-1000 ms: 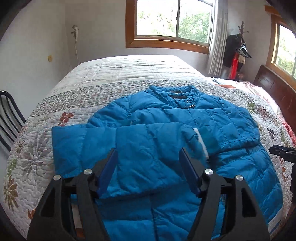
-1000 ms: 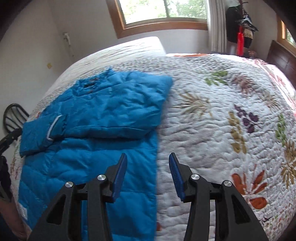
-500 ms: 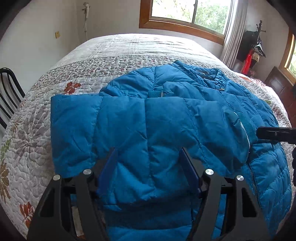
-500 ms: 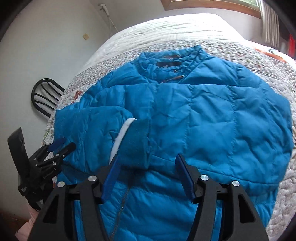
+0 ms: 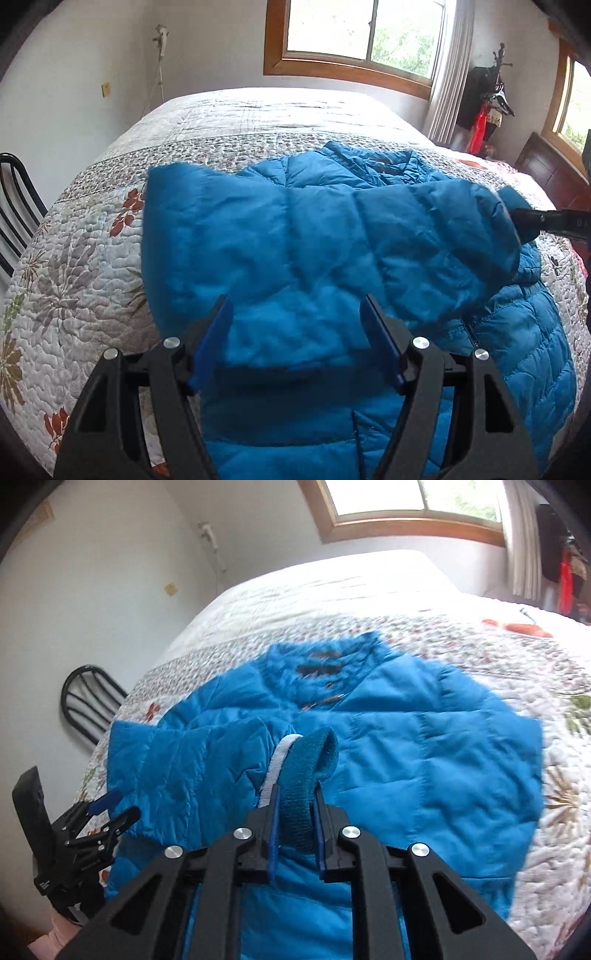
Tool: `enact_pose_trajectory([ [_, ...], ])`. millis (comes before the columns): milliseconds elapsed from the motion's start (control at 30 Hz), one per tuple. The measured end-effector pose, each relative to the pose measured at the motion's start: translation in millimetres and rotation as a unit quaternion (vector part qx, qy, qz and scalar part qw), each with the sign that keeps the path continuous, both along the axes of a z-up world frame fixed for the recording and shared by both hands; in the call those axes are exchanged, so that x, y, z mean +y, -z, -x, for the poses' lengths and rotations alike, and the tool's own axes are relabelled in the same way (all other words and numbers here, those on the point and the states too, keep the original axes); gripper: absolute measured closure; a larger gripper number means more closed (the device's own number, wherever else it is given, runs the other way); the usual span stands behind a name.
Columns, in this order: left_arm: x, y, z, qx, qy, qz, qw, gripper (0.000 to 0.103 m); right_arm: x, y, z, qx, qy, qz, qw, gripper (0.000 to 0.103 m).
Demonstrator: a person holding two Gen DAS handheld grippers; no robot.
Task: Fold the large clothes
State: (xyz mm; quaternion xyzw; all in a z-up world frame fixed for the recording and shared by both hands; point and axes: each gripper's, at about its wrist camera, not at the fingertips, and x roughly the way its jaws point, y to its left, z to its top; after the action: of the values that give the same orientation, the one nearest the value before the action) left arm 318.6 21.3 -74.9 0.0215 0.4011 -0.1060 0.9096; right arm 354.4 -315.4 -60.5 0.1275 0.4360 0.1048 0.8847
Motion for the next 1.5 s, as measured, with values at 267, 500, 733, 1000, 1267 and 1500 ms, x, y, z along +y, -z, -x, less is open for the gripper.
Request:
enact_pose_trajectory([
  [267,-22.0,16.2,-15.2,0.019,0.013,-0.015,0.9996,0.032,-88.5,35.9,11.1,0.052,0.121,0.023,0.991,0.088],
  [500,-27.1,31.1,-29.1,0.038,0.016,-0.021,0.9989,0.032,-89.6,61.4,0.6,0.078,0.116,0.033,0.990,0.085],
  [733,-17.6,-0.2,-22.9,0.013,0.014,-0.004,0.9998,0.032,-88.2,10.1,25.5,0.018,0.130,0.053,0.990,0.074],
  [1000,-54.0,11.1,-50.1,0.057,0.055,0.017,0.9967,0.031,-40.6,20.7,7.1,0.011,0.047,0.060,0.997,0.074],
  [1267,-49.2,42.9,-67.2,0.084,0.058,0.025,0.9945,0.030,-56.6,68.9,-12.0,0.078,0.068,0.061,0.993,0.072],
  [1500,-49.4,32.1,-49.3,0.058,0.042,0.005,0.9974,0.032,-53.9,50.4,0.2,0.054,0.075,0.056,0.994,0.072],
])
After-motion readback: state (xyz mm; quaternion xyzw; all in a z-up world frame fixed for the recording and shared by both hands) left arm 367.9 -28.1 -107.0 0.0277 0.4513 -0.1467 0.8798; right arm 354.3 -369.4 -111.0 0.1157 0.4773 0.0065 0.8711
